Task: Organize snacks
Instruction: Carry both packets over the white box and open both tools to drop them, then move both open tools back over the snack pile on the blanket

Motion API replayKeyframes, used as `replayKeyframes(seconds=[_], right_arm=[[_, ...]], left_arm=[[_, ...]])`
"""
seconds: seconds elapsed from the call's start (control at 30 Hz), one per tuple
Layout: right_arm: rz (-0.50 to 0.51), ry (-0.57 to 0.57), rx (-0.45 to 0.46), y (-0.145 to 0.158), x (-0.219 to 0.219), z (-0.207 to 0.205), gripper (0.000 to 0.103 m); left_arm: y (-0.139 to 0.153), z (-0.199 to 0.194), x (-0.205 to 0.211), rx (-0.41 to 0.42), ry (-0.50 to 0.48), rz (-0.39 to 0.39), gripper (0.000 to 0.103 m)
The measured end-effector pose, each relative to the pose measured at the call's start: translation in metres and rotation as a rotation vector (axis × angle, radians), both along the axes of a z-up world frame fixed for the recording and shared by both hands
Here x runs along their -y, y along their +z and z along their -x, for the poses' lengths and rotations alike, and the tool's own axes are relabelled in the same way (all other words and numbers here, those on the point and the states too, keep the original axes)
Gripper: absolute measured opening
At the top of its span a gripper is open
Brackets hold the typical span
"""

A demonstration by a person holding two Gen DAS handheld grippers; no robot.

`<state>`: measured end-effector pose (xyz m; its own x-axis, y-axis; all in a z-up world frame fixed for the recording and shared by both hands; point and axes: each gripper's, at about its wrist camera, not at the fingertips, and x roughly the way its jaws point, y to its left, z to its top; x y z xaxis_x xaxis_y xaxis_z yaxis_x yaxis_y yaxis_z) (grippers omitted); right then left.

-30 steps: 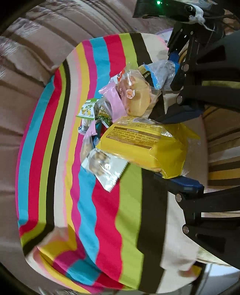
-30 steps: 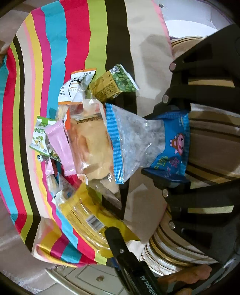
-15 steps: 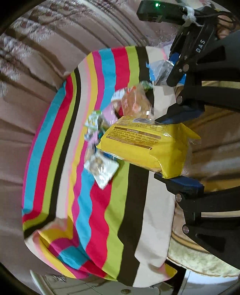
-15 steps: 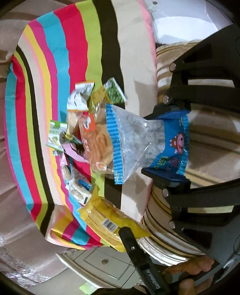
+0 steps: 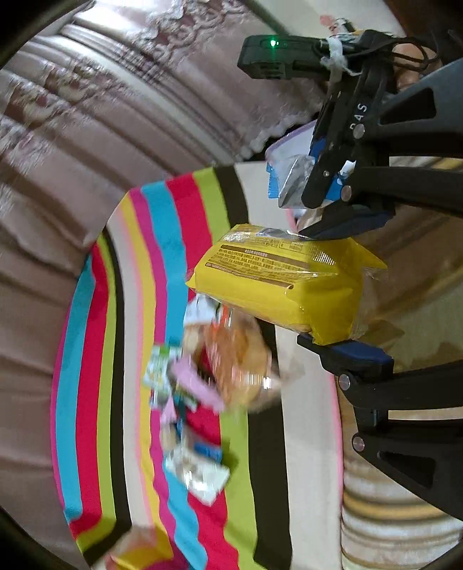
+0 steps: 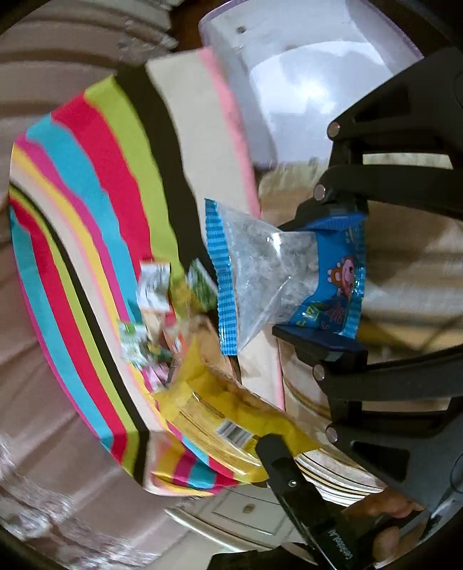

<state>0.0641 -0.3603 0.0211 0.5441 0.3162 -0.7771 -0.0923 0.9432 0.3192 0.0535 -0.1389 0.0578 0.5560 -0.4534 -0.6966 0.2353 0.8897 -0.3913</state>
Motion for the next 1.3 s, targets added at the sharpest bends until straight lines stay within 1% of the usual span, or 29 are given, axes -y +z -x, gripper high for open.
replayKeyframes(seconds=[0.27, 0.37, 0.53, 0.63, 0.67, 0.7, 0.73, 0.77, 0.8, 0.83, 0.9, 0.93, 0.97, 1.03, 1.07, 1.1, 1.13, 1.17, 1.23, 1.3], right_arm=[[0.000, -0.184, -0.036, -0.014, 0.081, 0.010, 0.051], [0.001, -0.238, -0.044, -0.019, 0.105, 0.013, 0.051], [0.014, -0.304, -0.047, -0.022, 0.134, 0.013, 0.051], [0.048, -0.339, -0.050, -0.021, 0.144, 0.011, 0.053], [0.057, -0.346, -0.049, -0.021, 0.143, 0.010, 0.053], [0.073, -0.355, -0.040, -0.020, 0.145, 0.010, 0.054], [0.086, -0.362, -0.036, -0.019, 0.146, 0.010, 0.063], [0.111, -0.377, -0.027, -0.017, 0.148, 0.010, 0.069], [0.135, -0.393, -0.013, -0.015, 0.148, 0.010, 0.084], [0.162, -0.411, 0.007, -0.013, 0.148, 0.012, 0.092], [0.205, -0.430, 0.044, -0.009, 0.149, 0.012, 0.093], [0.220, -0.436, 0.055, -0.008, 0.150, 0.011, 0.095], [0.239, -0.447, 0.064, -0.007, 0.150, 0.011, 0.097], [0.283, -0.457, 0.076, -0.006, 0.146, 0.010, 0.099], [0.306, -0.444, 0.073, -0.006, 0.144, 0.009, 0.099], [0.318, -0.433, 0.068, -0.006, 0.141, 0.008, 0.099], [0.318, -0.426, 0.066, -0.007, 0.140, 0.007, 0.099], [0.298, -0.419, 0.067, -0.007, 0.140, 0.007, 0.099], [0.233, -0.400, 0.075, -0.008, 0.140, 0.010, 0.099], [0.185, -0.399, 0.082, -0.006, 0.141, 0.013, 0.099]], left_arm=[[-0.007, -0.015, 0.071, -0.038, -0.154, -0.007, 0.051], [-0.010, -0.022, 0.093, -0.050, -0.195, -0.011, 0.051], [-0.012, -0.028, 0.131, -0.056, -0.268, -0.029, 0.051], [-0.013, -0.031, 0.151, -0.058, -0.301, -0.033, 0.051], [-0.013, -0.032, 0.156, -0.056, -0.311, -0.031, 0.052], [-0.013, -0.033, 0.161, -0.050, -0.319, -0.035, 0.055], [-0.012, -0.033, 0.167, -0.046, -0.331, -0.045, 0.065], [-0.012, -0.034, 0.169, -0.040, -0.328, -0.054, 0.074], [-0.012, -0.033, 0.170, -0.031, -0.316, -0.065, 0.078], [-0.010, -0.033, 0.169, -0.021, -0.298, -0.073, 0.084], [-0.009, -0.033, 0.166, -0.005, -0.276, -0.084, 0.084], [-0.009, -0.032, 0.164, 0.002, -0.262, -0.098, 0.085], [-0.008, -0.031, 0.162, 0.014, -0.243, -0.115, 0.088], [-0.005, -0.029, 0.160, 0.034, -0.188, -0.179, 0.093], [-0.005, -0.028, 0.159, 0.045, -0.172, -0.204, 0.093], [-0.003, -0.024, 0.156, 0.081, -0.172, -0.208, 0.093], [-0.002, -0.022, 0.154, 0.103, -0.168, -0.203, 0.093], [0.000, -0.019, 0.149, 0.122, -0.149, -0.195, 0.093], [0.004, -0.019, 0.140, 0.130, -0.117, -0.185, 0.093], [0.007, -0.019, 0.126, 0.136, -0.063, -0.188, 0.093]])
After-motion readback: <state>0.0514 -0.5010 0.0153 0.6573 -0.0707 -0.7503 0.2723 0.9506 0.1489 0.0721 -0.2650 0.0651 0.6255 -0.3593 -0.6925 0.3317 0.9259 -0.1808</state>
